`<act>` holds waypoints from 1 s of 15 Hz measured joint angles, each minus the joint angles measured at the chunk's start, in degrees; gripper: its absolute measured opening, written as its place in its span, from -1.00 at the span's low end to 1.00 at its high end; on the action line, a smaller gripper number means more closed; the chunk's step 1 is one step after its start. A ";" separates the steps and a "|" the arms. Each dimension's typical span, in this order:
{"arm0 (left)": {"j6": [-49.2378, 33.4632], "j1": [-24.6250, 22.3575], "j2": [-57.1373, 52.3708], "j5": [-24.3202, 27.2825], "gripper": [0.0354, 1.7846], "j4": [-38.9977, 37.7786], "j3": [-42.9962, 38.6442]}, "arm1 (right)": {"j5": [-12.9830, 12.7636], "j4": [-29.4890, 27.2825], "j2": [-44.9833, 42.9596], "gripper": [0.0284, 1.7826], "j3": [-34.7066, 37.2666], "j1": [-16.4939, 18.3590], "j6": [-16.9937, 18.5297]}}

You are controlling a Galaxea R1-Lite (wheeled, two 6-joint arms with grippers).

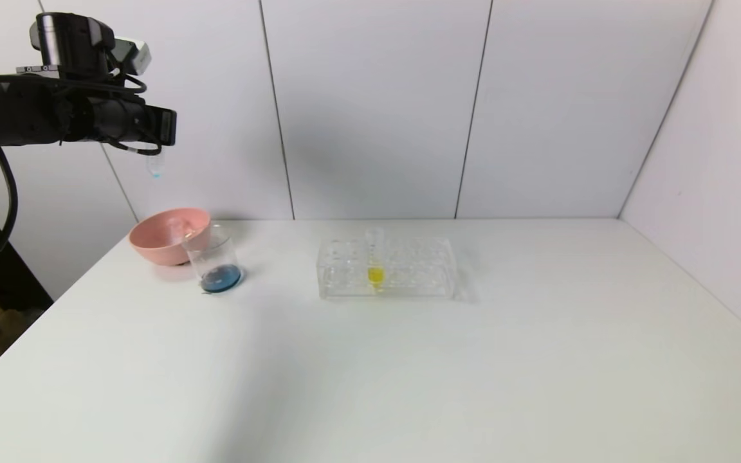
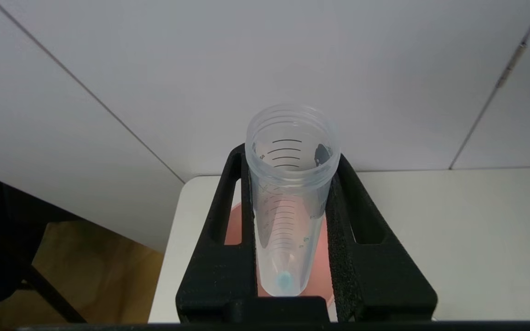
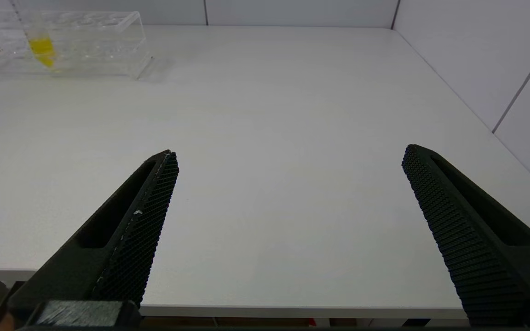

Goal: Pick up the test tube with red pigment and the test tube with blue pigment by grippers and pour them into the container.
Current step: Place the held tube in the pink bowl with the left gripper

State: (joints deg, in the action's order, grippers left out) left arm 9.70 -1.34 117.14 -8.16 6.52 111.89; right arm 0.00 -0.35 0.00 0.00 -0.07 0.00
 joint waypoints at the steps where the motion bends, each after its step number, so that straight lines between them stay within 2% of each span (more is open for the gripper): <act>1: -0.52 0.00 0.34 -2.17 -0.53 -0.79 -0.12 | 0.00 0.00 0.00 0.99 0.00 0.00 0.00; 3: -1.06 0.02 0.89 -3.50 -0.53 -0.96 -0.15 | 0.00 0.00 0.00 0.99 0.00 0.00 0.00; 7: -6.02 0.02 2.23 -3.61 -0.53 -1.01 -0.23 | 0.00 0.00 0.00 0.99 0.00 0.00 0.00; 11: -6.99 -1.00 3.75 -3.61 -0.53 -1.43 -1.38 | 0.00 0.02 0.00 0.99 0.00 -0.02 0.02; 15: -7.42 -1.68 6.25 -3.36 -0.53 -7.75 -4.83 | 0.00 0.02 0.00 0.99 0.00 0.00 0.00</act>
State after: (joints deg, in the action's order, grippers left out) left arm 2.28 -3.02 123.39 -11.52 -1.23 107.06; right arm 0.00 -0.33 0.00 0.00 -0.07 0.00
